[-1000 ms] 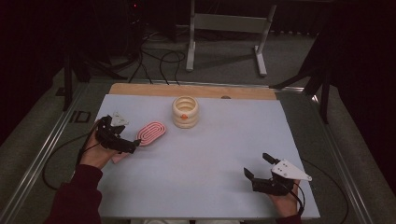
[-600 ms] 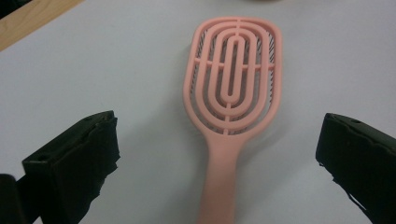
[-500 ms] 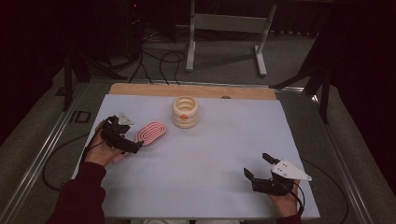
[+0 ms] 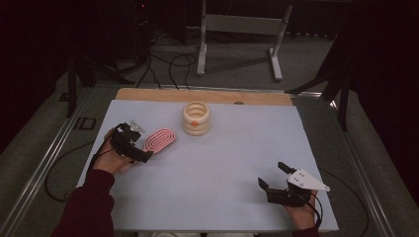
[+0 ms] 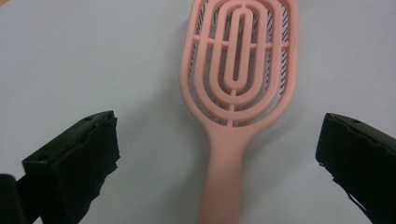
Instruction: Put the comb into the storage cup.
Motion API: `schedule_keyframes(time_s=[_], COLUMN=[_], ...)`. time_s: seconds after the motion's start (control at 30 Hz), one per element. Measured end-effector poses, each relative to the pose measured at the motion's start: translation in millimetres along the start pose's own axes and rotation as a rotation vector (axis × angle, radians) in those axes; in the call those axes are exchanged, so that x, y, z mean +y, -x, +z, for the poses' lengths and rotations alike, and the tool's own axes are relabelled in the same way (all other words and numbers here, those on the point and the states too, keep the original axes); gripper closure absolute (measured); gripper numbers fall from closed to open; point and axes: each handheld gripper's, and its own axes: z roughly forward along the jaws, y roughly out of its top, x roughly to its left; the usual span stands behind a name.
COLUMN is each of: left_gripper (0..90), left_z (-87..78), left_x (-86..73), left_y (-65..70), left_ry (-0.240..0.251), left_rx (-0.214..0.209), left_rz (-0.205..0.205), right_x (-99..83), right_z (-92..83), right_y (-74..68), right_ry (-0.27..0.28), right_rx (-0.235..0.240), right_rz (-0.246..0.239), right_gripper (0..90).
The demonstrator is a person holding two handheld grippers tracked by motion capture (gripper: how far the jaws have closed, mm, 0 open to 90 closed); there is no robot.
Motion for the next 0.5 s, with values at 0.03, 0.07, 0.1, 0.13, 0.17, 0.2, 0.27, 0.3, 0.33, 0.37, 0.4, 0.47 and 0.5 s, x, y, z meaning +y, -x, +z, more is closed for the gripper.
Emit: schedule_keyframes(time_s=[0.03,0.07,0.1,0.13,0.17,0.2,0.27,0.3,0.33,0.37,0.4,0.47,0.5], left_gripper=[0.0,0.0,0.0,0.0,0.0,0.0,0.0,0.0,0.0,0.0,0.0,0.0,0.0], left_z=[0.6,1.3,1.9,2.5,3.3,4.0,5.6,6.6,7.5,8.5,9.4,11.6,12.3], left_x=[0.0,0.0,0.0,0.1,0.1,0.1,0.1,0.0,0.0,0.0,0.1,0.1,0.2], left_y=[-0.1,-0.1,-0.3,-0.4,-0.4,-0.6,-0.9,-0.9,-1.0,-0.9,-1.0,-1.0,-1.0], left_ry=[-0.004,-0.008,-0.011,-0.014,-0.016,-0.019,-0.026,-0.029,-0.032,-0.034,-0.039,-0.048,-0.050], left_rx=[0.000,-0.003,-0.003,-0.003,-0.004,-0.006,-0.009,-0.010,-0.012,-0.012,-0.012,-0.015,-0.017], left_rz=[0.003,0.002,0.003,0.004,0.004,0.004,0.003,0.003,0.004,0.002,0.003,0.005,0.004], right_x=[0.0,-0.1,-0.1,-0.1,-0.1,-0.1,-0.2,-0.2,-0.2,-0.3,-0.4,-0.5,-0.5], right_z=[0.0,0.1,0.1,0.1,0.1,0.2,0.3,0.3,0.4,0.4,0.6,0.7,0.7], right_y=[0.0,0.1,0.1,0.1,0.1,0.1,0.0,0.0,0.0,0.0,0.0,0.2,0.2], right_ry=[0.000,0.000,0.000,0.000,-0.001,-0.001,-0.002,-0.002,-0.003,-0.004,-0.003,-0.003,-0.003], right_rx=[0.000,0.000,-0.001,-0.001,0.000,-0.001,0.000,0.000,0.000,0.000,0.001,0.002,0.002], right_rz=[0.000,0.000,0.000,0.000,0.001,0.000,0.001,0.001,-0.001,-0.002,-0.001,-0.003,-0.003], right_gripper=[9.7,9.7,9.7,9.7,9.7,9.7,9.7,9.7,9.7,9.7,9.7,9.7,9.7])
